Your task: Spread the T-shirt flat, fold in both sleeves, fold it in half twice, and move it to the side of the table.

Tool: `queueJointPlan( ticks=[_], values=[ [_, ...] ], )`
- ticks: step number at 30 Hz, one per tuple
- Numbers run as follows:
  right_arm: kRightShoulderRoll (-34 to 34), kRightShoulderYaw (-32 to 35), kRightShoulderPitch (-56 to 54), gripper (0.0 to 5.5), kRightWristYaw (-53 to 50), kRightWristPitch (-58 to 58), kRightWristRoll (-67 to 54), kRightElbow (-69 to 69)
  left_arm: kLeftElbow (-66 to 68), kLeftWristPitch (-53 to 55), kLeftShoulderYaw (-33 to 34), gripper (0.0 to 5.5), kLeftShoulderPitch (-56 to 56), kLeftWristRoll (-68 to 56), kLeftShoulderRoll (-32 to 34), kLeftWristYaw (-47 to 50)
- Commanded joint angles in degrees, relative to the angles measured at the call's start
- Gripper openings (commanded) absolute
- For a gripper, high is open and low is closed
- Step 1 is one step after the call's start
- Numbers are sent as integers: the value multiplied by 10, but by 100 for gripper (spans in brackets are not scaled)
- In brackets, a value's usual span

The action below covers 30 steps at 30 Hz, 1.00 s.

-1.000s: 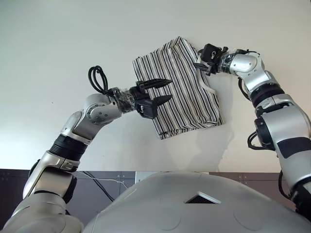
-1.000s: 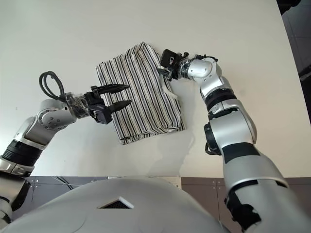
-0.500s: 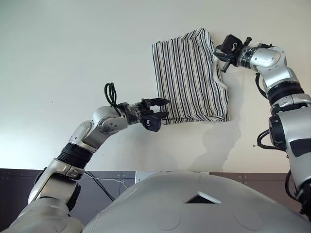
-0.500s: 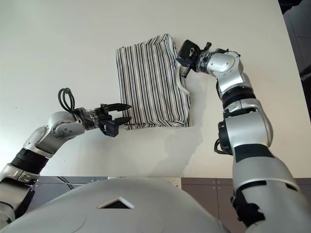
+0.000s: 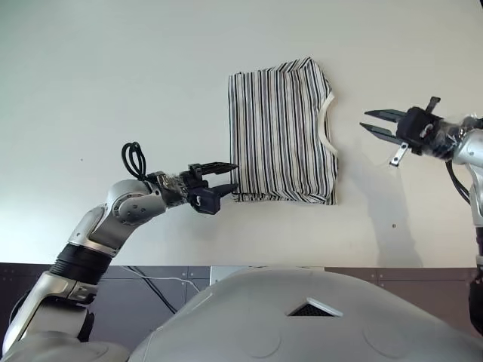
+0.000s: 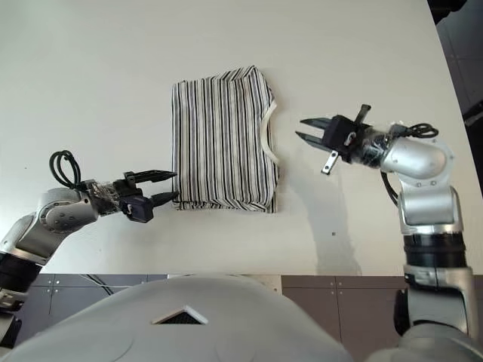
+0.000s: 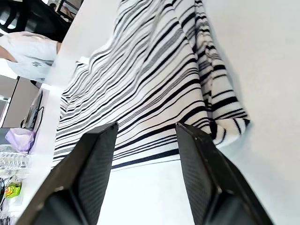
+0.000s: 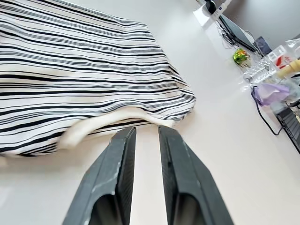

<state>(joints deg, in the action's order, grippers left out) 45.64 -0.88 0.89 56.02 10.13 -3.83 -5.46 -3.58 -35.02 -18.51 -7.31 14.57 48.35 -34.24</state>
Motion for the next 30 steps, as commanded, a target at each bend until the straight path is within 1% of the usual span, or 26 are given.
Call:
queueJointPlan(
  ticks=[1, 3, 6, 8, 10, 14, 18, 24, 30],
  values=[
    [40, 27, 103, 89, 28, 29, -25, -109, -49, -2, 57, 226, -33, -20, 27, 4],
    [49, 33, 164, 117, 34, 45, -24, -140, -84, -12, 98, 226, -90, -26, 54, 0],
    [55, 24, 236, 172, 14, 137, 52, -129, -81, -47, 121, 273, -178, 1, 74, 5],
    [54, 14, 253, 216, -13, 196, 112, -95, -73, -57, 115, 313, -191, 37, 55, 23],
    [45, 0, 241, 258, -48, 242, 168, -58, -61, -66, 101, 335, -183, 83, 34, 40],
    [21, -29, 195, 258, -115, 284, 240, -6, -6, -102, 79, 335, -159, 182, 8, 95],
    [4, -63, 162, 258, -161, 299, 285, 26, 35, -129, 56, 335, -132, 237, 0, 134],
    [5, -93, 127, 258, -190, 305, 298, 45, 65, -142, 26, 335, -94, 268, 1, 160],
    [7, -119, 99, 258, -197, 307, 295, 50, 120, -124, -19, 335, -29, 296, -24, 168]
  ],
)
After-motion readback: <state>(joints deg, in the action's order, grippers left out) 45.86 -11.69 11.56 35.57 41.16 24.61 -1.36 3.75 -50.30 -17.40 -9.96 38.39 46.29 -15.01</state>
